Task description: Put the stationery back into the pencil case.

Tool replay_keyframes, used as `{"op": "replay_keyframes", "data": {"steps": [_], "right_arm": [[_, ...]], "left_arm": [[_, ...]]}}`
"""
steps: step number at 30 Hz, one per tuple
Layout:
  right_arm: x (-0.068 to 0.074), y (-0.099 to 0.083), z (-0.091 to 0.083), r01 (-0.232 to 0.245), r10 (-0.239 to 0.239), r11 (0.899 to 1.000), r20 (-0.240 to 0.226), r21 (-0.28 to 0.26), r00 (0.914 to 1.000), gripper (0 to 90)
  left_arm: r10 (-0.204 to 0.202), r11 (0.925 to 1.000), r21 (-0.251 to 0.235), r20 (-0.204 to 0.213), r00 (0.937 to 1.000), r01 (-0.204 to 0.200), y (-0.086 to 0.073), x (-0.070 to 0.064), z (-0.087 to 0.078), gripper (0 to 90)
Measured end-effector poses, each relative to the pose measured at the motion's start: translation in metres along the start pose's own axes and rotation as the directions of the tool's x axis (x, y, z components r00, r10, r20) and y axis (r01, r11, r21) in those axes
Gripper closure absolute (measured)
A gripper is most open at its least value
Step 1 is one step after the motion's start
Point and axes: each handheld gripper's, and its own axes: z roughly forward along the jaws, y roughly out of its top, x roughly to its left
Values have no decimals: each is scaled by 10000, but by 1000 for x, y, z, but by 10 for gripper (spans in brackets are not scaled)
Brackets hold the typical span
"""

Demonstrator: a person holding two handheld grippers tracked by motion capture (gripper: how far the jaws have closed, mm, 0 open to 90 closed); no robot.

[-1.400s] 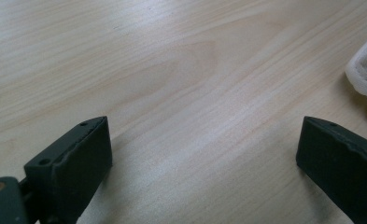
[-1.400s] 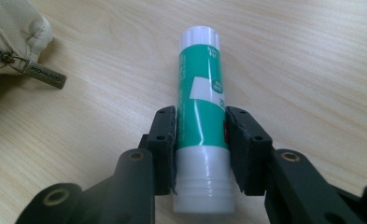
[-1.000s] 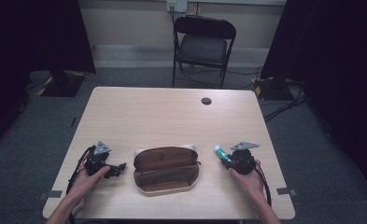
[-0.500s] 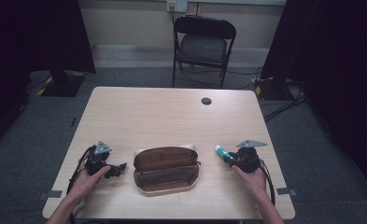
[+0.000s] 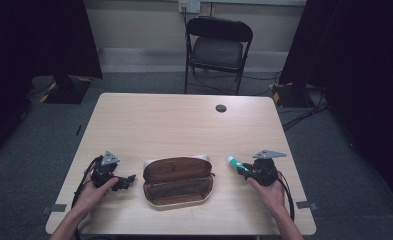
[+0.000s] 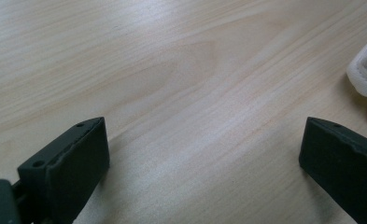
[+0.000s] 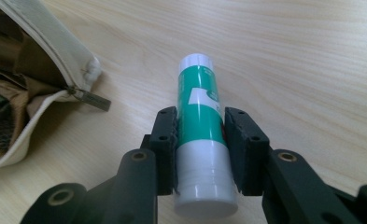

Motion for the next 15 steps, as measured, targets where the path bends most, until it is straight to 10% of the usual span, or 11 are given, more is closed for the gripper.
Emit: {"op": "replay_keyframes", "data": {"steps": [15], "right_arm": [[4,7,-13,219,-221,9992,-55,-338,9997,658]], "left_arm": [[2,10000,2,-1,10000,-2,0,0,0,11]]}}
